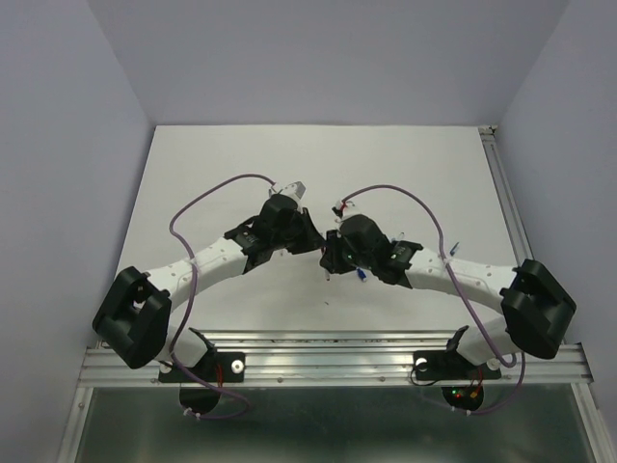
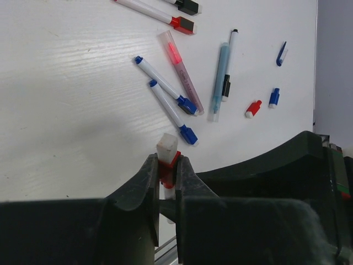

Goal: Open the pen caps

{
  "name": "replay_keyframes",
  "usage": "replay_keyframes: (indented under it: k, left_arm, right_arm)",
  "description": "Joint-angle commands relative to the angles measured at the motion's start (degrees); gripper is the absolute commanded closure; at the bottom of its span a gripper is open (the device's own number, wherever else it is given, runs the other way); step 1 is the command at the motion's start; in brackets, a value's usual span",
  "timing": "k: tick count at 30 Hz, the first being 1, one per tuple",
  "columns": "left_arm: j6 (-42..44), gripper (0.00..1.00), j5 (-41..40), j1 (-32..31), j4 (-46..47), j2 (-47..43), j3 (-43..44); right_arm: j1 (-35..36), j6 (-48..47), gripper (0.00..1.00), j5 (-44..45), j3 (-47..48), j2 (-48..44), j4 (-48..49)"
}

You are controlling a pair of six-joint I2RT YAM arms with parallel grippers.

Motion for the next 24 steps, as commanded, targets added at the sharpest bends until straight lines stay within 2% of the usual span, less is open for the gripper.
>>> replay_keyframes:
  k: [1,8,12,13,16,19,20,21,24]
  left_arm:
    - [-0.7,1.0,-0.2,0.2,2.0,-0.4,2.9]
    - [-1.2,1.0,-0.6,0.1,2.0,-0.5,2.7]
    - [-1.6,1.0,-2.0,0.2,1.9,-0.4,2.9]
    - [-1.5,1.0,-2.1,0.2,1.9,-0.4,3.2]
    - [-1.2,1.0,-4.8,0.3,1.8,-0.4,4.3]
    - [1.2,1.0,-9.4,2.9,0.6,0.9,7.7]
    - [1.8,1.0,-11.3,4.5,-1.4,1.5,10.7]
    - [2.6,1.0,-12.7,8.4,-1.4,1.7,11.8]
    - [3.3,1.0,-13.6,14.5,-1.0,1.1,16.1]
  right_arm:
    - [0.0,-0.5,0.71,2.3,4.0,1.9,2.9]
    - [-0.1,-0.5,0.7,1.8,4.6,3.4,4.0]
    - [-0.1,-0.6,0.97,0.0,4.1,2.8,4.5]
    - [0.0,-0.5,0.99,-0.4,3.8,2.6,4.6]
    - [-0.1,-0.9,0.99,-2.7,2.4,1.2,3.8]
    - [-0.1,-1.4,0.99,-9.6,-0.6,-1.0,3.6]
    - [-0.1,-1.2,0.99,-14.9,-1.7,-1.6,4.1]
    - [0.0,-0.6,0.99,-17.5,-4.6,-3.4,5.3]
    - [0.7,1.8,0.99,-26.9,-10.3,-7.8,10.3]
